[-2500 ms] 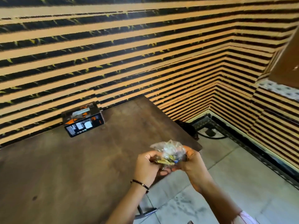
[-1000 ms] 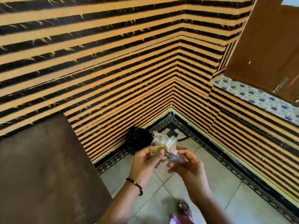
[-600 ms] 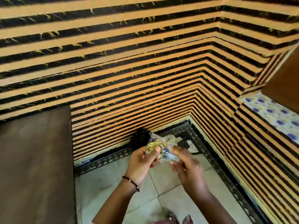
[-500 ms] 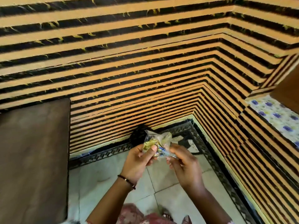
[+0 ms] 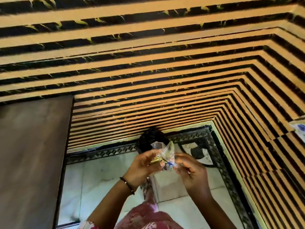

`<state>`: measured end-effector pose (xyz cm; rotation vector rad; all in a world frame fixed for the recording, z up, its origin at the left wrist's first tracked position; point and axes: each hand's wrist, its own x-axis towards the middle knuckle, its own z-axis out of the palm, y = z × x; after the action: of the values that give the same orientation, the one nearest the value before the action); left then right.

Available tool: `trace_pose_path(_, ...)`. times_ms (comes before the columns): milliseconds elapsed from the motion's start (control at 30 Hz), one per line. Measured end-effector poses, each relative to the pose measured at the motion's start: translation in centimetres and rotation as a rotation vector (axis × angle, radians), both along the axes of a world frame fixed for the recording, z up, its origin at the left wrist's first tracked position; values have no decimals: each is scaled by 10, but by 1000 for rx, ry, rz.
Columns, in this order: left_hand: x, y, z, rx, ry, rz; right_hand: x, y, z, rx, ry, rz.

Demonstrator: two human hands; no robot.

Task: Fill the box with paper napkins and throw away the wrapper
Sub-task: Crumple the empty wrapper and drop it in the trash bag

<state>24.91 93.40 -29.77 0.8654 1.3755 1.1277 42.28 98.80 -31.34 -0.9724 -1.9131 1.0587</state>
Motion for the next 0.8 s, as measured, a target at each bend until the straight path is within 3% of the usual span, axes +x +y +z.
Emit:
trace_pose_path(167, -49, 46, -16, -46, -41, -12, -48, 54, -4, -37, -141, 73)
trace_pose_path(300, -83, 65, -30, -78, -52, -24, -80, 92, -6, -406, -177, 313)
trace_pose_path(367, -89, 69, -35, -102, -25, -22, -90, 101, -6, -474, -249, 369)
trace_pose_path(700, -95, 90, -100, -244, -73, 148, -119, 154, -85, -608, -369, 362)
trace_pose_path(800, -105, 96, -139, -273, 28, 172, -123, 184, -134, -686, -398, 279)
